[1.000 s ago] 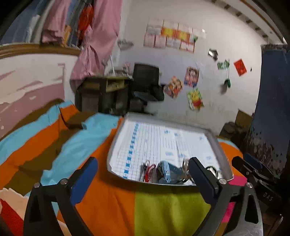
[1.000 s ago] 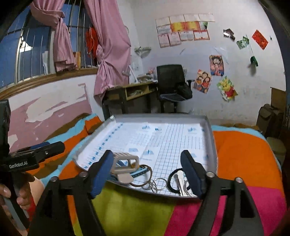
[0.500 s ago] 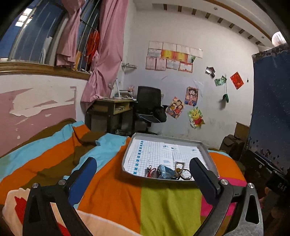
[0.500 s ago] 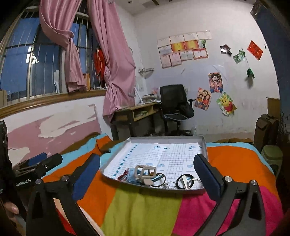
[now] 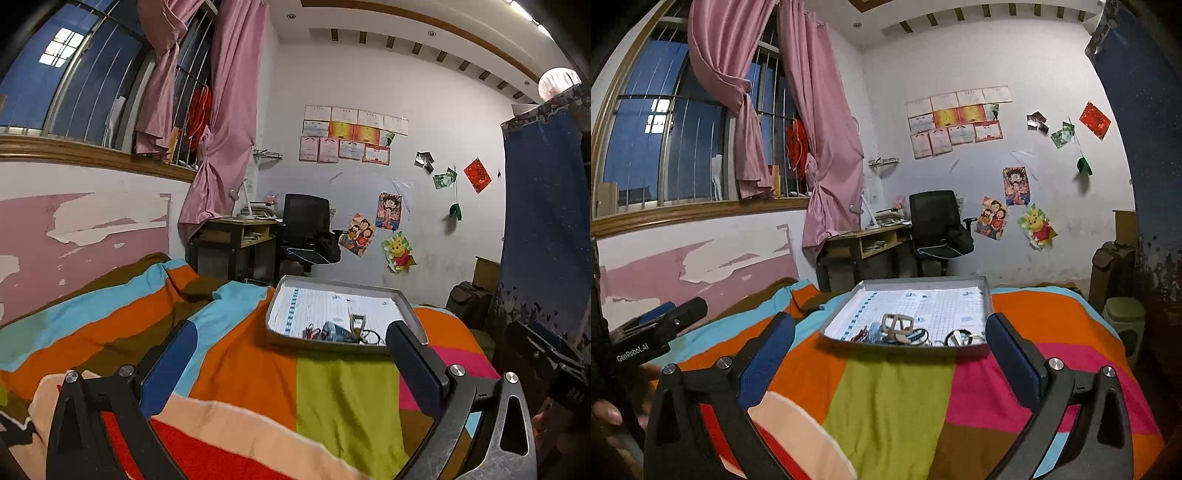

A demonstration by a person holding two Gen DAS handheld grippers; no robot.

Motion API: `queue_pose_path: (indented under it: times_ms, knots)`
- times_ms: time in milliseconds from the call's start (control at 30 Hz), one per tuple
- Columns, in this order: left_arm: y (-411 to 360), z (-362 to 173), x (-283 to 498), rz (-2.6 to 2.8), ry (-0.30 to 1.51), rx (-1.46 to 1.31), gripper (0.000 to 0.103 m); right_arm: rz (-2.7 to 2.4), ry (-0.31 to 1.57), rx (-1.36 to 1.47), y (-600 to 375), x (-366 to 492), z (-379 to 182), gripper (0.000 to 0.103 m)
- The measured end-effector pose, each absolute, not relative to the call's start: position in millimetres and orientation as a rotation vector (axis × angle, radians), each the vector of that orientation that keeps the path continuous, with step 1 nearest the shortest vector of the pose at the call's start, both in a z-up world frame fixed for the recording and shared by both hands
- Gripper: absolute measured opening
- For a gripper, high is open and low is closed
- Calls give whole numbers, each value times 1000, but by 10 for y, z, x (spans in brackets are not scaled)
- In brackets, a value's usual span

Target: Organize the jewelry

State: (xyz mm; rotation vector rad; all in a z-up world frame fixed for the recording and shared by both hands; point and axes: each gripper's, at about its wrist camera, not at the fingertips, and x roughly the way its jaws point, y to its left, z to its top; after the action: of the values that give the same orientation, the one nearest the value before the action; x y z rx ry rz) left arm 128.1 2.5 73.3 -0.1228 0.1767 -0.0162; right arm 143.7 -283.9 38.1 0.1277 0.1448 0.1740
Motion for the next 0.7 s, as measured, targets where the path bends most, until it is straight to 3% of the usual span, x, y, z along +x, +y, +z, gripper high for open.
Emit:
queue_pose_path:
  times_ms: [700]
  knots:
    - [104,535,1137,-6,194,-126,103,149,171,123,-2879,1143,225,102]
